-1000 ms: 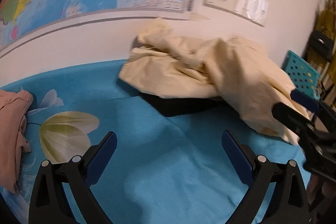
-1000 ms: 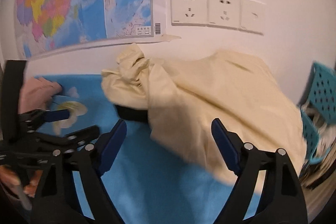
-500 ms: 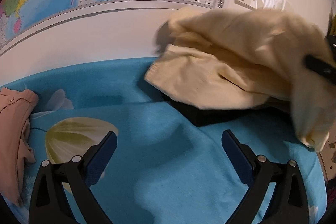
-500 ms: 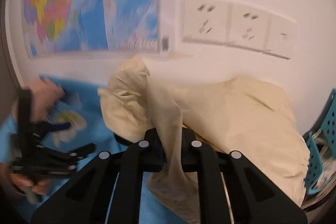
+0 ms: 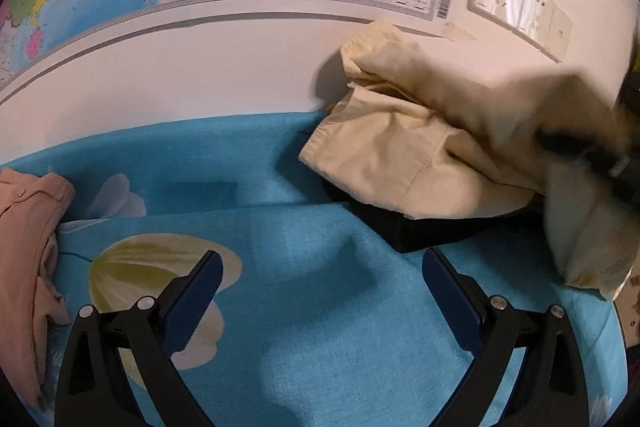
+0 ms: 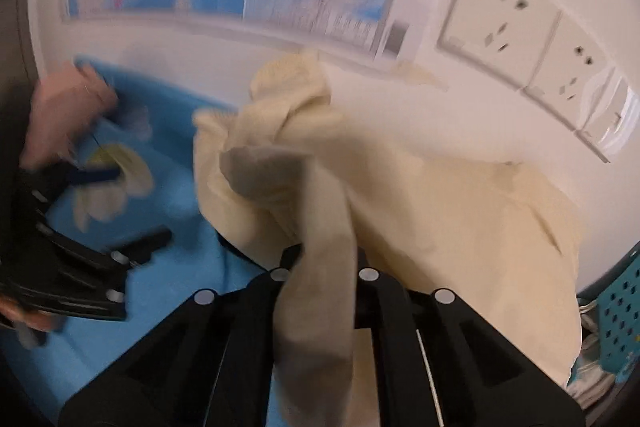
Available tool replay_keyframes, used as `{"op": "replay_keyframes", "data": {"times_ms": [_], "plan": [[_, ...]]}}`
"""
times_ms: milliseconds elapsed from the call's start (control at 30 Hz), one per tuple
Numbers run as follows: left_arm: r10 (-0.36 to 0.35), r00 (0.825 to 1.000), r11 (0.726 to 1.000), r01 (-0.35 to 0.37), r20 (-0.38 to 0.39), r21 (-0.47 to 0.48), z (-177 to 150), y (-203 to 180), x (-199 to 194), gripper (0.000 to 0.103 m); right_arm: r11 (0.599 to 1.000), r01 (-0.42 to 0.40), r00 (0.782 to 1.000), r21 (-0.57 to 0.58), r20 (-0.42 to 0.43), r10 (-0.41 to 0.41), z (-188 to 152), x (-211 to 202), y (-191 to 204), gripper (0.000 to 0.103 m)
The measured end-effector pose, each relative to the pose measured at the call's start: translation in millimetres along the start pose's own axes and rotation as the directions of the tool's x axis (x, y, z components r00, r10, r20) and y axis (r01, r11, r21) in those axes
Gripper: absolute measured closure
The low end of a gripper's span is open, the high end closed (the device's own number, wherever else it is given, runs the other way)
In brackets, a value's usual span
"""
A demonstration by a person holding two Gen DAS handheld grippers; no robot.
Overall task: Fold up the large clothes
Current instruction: 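Reach the right tool into the cream shirt and grasp a fold of fabric, then lift the shirt with the right tool while the left tool grasps another edge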
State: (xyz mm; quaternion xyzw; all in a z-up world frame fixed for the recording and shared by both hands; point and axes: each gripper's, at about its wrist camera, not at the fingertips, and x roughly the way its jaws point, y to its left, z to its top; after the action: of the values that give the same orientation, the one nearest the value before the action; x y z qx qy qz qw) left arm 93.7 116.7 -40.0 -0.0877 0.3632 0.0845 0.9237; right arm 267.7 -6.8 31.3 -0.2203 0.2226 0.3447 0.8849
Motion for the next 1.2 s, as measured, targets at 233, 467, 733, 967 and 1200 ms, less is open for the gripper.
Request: {"op": "replay_keyframes", "data": {"times_ms": [233, 467, 733, 967, 1200], "plan": [[-0.174, 0.983, 0.985, 0.174, 0.058, 0.011, 11.0, -6.9, -11.0, 0.007, 0.987, 0.054, 0.935, 0.151, 0.339, -0.103, 33.5, -178.2, -66.1, 0.1], [-0.415, 0.902, 0.908, 0.401, 0.12, 0.123, 21.2, -42.9, -31.6, 0.007, 0.967, 0.108, 0.879, 0.231, 0.432, -0.201, 43.2, -281.5, -109.1, 0.1], [-0.481, 0.855, 0.87, 0.438, 0.195, 0.226, 46.6, -98.9, -8.3, 0.007, 0.965, 0.065, 0.857, 0.254, 0.481, -0.184, 31.8, -320.5, -115.0, 0.1], [-0.617, 0.752, 0.786, 0.584, 0.232, 0.202, 93.4, -98.9, 10.3, 0.07, 0.957, 0.056, 0.85, 0.283, 0.49, -0.195, 13.3, -341.6, -124.3, 0.1], [-0.681, 0.659, 0.731, 0.639, 0.32, 0.24, 147.2, -98.5, -58.4, 0.101, 0.95, 0.089, 0.807, 0.3, 0.538, -0.245, 10.7, -398.4, -127.0, 0.1]]}}
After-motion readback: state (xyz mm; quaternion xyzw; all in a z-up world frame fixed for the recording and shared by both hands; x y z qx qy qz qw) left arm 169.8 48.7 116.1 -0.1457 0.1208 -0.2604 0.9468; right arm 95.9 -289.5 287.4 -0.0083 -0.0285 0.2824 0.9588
